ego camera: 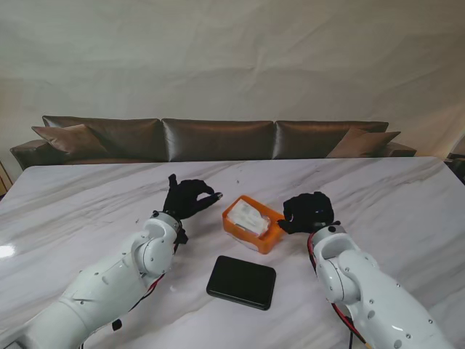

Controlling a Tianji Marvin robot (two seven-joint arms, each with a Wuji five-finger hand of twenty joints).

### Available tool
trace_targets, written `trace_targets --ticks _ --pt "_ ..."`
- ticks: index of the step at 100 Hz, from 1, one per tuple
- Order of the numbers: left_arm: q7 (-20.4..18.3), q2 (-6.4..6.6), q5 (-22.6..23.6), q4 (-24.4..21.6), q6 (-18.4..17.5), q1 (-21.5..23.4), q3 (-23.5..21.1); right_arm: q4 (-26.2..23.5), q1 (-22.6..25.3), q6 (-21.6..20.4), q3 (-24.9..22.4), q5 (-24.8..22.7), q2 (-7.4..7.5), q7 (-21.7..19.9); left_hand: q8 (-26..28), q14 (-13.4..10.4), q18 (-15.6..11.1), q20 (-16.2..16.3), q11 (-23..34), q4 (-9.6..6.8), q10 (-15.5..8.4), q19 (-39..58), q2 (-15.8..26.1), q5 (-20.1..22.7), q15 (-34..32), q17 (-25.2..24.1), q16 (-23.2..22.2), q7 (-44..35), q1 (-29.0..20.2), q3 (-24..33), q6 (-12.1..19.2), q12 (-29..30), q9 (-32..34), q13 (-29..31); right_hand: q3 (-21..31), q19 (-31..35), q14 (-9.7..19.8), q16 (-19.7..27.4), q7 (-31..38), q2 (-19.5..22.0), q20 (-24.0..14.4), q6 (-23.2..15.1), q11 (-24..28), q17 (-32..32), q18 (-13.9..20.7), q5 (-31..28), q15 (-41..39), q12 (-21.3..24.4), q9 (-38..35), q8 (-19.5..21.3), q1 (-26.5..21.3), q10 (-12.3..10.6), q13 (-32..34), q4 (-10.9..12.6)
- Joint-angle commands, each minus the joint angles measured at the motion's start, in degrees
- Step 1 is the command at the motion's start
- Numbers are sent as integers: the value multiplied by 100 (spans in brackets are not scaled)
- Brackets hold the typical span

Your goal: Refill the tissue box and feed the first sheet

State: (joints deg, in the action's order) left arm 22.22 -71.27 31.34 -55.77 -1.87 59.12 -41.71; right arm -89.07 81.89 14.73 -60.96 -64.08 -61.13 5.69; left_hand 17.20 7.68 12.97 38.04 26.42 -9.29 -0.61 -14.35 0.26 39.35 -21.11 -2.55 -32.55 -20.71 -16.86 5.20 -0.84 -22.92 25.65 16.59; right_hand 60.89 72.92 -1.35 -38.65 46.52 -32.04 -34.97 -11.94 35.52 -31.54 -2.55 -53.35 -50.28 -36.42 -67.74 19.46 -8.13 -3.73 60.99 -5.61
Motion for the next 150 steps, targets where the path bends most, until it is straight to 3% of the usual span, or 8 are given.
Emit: trace_targets --ticks 1,25,45,70,107,150 --pt "-131 -117 -66 45 16 -59 60 -67 175 229 0 111 -54 -101 -115 -134 -142 86 0 247 -96 7113 314 260 -32 -172 9 -105 200 -194 199 -36 -90 -349 -239 353 -266 -124 -57 470 -173 228 81 -100 -131 -326 -355 -134 -391 222 240 207 257 209" --pt "-331 -278 -260 439 50 -381 541 -63 268 993 118 872 -222 129 -164 -166 -198 106 29 283 -118 7121 393 391 -51 -197 9 -121 164 -250 156 -51 -139 -430 -621 520 -575 -172 -226 1172 -231 514 66 6 -347 -789 -528 -188 -644 264 552 546 287 332" --pt "-195 -529 -484 930 -71 -567 839 78 186 977 251 1245 -284 214 -117 -122 -240 193 163 271 -72 7269 422 671 -200 -137 -65 -331 105 -273 105 -107 27 -368 -670 504 -601 -172 -298 1232 -220 569 78 87 -374 -833 -540 -233 -615 301 544 593 208 372" --pt "-98 -632 -577 1107 -150 -573 923 516 -189 852 545 1657 -357 267 -80 -70 -252 231 261 245 -39 7382 437 931 -341 -112 -119 -493 62 -266 107 -150 264 -297 -625 505 -597 -166 -323 1104 -215 576 98 88 -374 -854 -551 -263 -612 352 420 599 206 384" --pt "-261 -384 -457 522 -131 -135 704 1253 -883 711 1080 2208 -556 566 -51 25 -222 217 317 237 18 7416 470 1190 -494 -74 -168 -663 19 -283 144 -183 614 -93 -592 482 -562 -148 -366 904 -200 558 89 103 -360 -818 -528 -265 -566 397 278 570 178 358" --pt "-471 -70 -221 -494 212 511 250 1709 -1312 577 1376 2560 -677 605 -98 97 -190 175 315 261 33 7388 498 1275 -536 -74 -180 -642 -65 -307 165 -200 773 -9 -614 437 -512 -129 -398 788 -170 534 79 106 -286 -783 -494 -257 -536 431 194 531 158 348"
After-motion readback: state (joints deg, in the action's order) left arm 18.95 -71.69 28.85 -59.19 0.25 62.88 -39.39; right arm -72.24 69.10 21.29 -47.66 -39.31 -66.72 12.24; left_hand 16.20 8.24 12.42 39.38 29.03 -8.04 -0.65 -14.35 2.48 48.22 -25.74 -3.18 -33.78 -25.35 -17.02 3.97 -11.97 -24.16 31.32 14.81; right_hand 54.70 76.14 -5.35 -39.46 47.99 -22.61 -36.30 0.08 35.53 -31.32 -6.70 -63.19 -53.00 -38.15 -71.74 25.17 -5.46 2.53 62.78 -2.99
